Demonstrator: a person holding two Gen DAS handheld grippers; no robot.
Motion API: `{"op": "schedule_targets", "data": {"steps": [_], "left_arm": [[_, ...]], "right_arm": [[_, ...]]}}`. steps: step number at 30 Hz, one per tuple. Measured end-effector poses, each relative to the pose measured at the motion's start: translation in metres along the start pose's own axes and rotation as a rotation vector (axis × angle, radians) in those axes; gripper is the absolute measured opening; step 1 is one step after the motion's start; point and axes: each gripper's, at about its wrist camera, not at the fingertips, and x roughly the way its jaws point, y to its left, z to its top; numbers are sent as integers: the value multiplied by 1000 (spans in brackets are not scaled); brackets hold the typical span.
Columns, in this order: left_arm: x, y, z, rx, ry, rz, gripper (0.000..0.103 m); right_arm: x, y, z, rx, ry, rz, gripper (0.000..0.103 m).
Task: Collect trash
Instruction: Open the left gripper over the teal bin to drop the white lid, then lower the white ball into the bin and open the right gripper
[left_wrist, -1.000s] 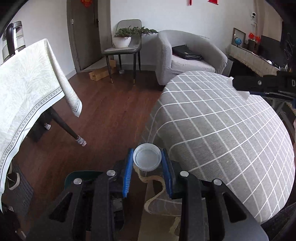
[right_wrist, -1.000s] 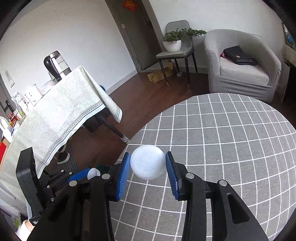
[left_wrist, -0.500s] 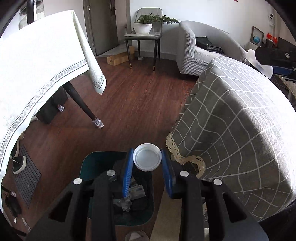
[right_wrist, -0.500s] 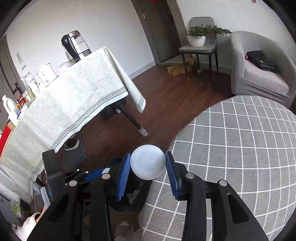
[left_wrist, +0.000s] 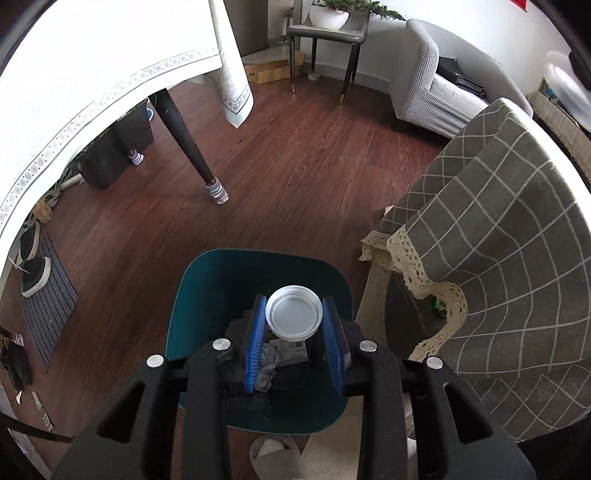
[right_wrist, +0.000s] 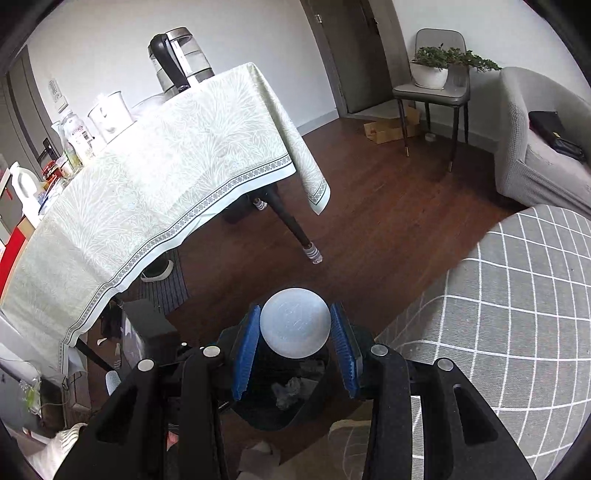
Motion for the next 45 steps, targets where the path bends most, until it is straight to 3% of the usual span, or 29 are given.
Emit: {"op": "schedule_targets", "data": {"steps": [6,13,15,24,26,30,39,45], "left_arm": [[30,18,-13,-29,107,12,33],[50,32,-29,-43,185,14,34],[50,36,-32,-48,182,15,38],[30,58,-35,-93,125,2,48],[20,64,-31,-102,92,-10,54],[-4,73,-26,-133,31,-36,57],[-57,82,-18,-110,-107,-16,75],[-87,84,-17,-80,-183,22,76]], "right_arm": [[21,14,2,-26,26,12,40],[44,21,4,-24,53,10,40],[52,24,5,-28,64,8,40],[86,32,0,-39,124,-7,40],[94,34,-2,-38,136,-11,40],[108,36,-5,-32,160,-17,40],[144,48,-15,-37,220,-23,40],[171,54,-24,-40,269,-33,40]]}}
